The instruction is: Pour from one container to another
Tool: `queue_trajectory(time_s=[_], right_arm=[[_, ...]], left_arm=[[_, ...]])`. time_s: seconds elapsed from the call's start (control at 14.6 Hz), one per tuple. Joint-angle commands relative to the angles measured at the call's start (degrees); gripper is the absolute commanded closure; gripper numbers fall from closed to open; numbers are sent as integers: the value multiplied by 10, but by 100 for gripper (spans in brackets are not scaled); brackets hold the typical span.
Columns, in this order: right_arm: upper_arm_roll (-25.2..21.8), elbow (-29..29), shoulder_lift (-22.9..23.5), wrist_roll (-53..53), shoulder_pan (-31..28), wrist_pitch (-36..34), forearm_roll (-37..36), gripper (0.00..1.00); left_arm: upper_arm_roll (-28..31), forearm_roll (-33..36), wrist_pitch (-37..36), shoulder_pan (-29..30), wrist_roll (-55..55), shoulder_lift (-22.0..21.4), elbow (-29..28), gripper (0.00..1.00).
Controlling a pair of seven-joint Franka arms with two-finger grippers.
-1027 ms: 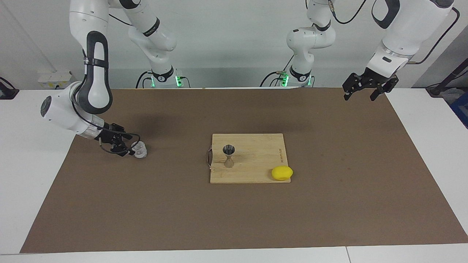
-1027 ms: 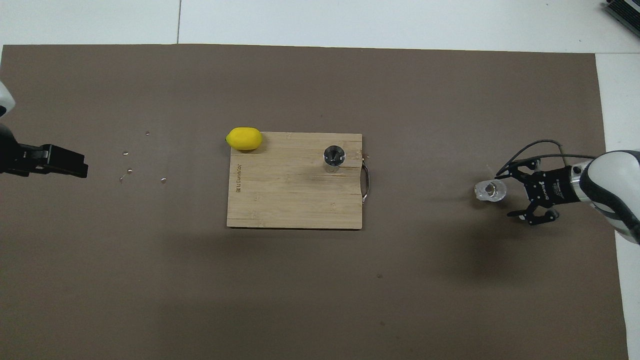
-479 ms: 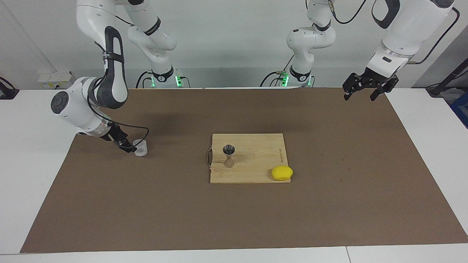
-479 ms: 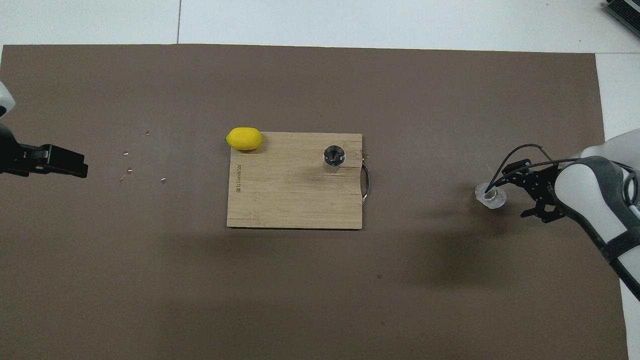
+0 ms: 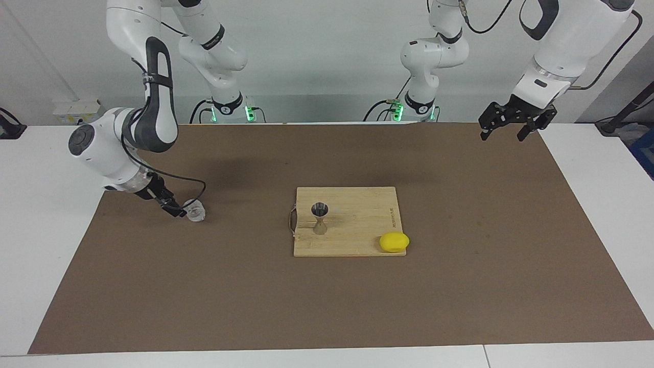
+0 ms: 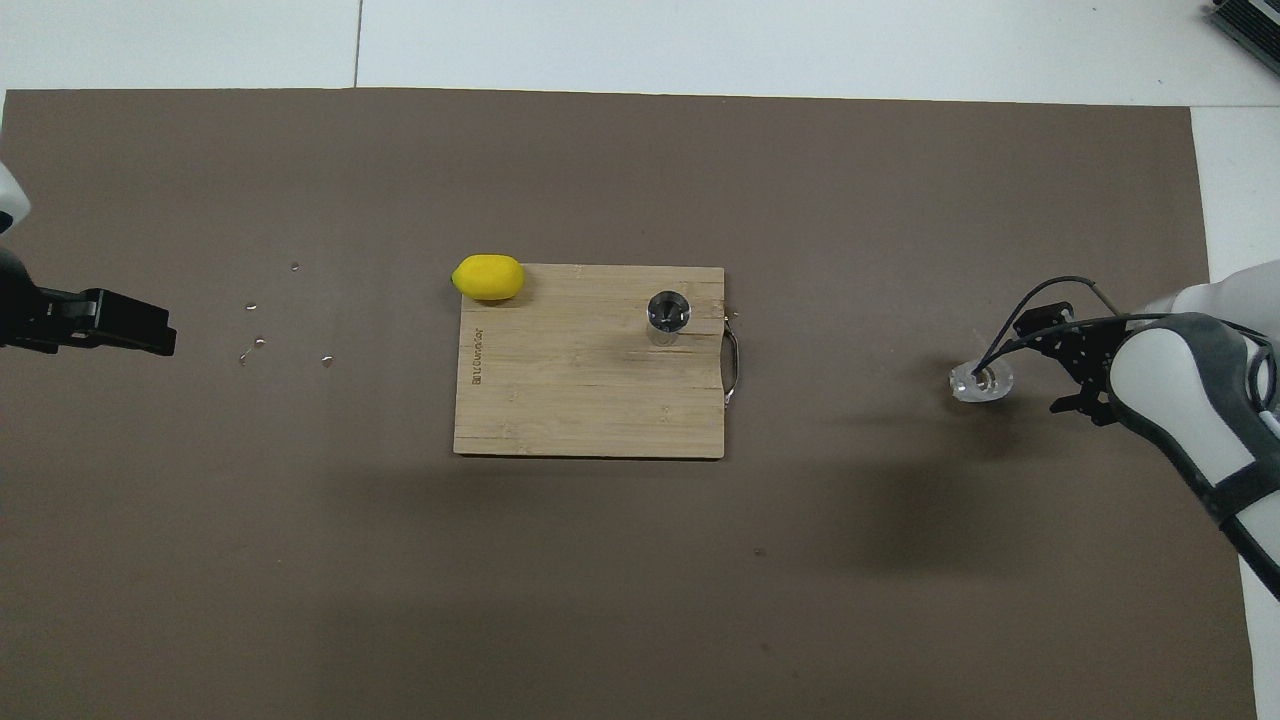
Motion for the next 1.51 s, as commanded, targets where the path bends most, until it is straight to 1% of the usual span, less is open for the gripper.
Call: queue_trajectory(time_s=[0.0, 0.14, 0.27, 0.34, 0.41, 0.55, 0.62, 0.82, 1.16, 1.3, 1.44], right_arm=[[3, -1, 4, -19, -4, 15, -11, 1], [3, 0, 1, -55, 1, 14, -11, 0], [2, 1, -5, -107, 24, 13, -13, 1], [2, 1, -13, -114, 27, 11, -19, 0], [2, 1, -19, -117, 38, 7, -37, 0], [3, 0, -35, -116, 61, 2, -97, 0], [3, -1, -46, -117, 70, 0, -112, 1], [3, -1, -78, -122, 96, -15, -118, 0], [5, 5, -145, -126, 131, -74, -125, 0], [8, 53, -150, -128, 133, -128, -125, 0], [11, 131, -135, -129, 133, -194, -125, 0]], left_arm=[[0, -7, -5, 4, 8, -12, -10, 0], [0, -7, -5, 4, 8, -12, -10, 0], [0, -7, -6, 4, 8, -12, -10, 0], [0, -7, -5, 4, 8, -12, -10, 0], [0, -7, -6, 4, 8, -12, -10, 0], [0, -7, -5, 4, 8, -12, -10, 0], [0, -7, -5, 4, 8, -12, -10, 0], [0, -7, -5, 4, 8, -12, -10, 0], [0, -7, -5, 4, 8, -12, -10, 0], [0, -7, -5, 4, 8, -11, -10, 0], [0, -7, -6, 4, 8, -12, -10, 0]])
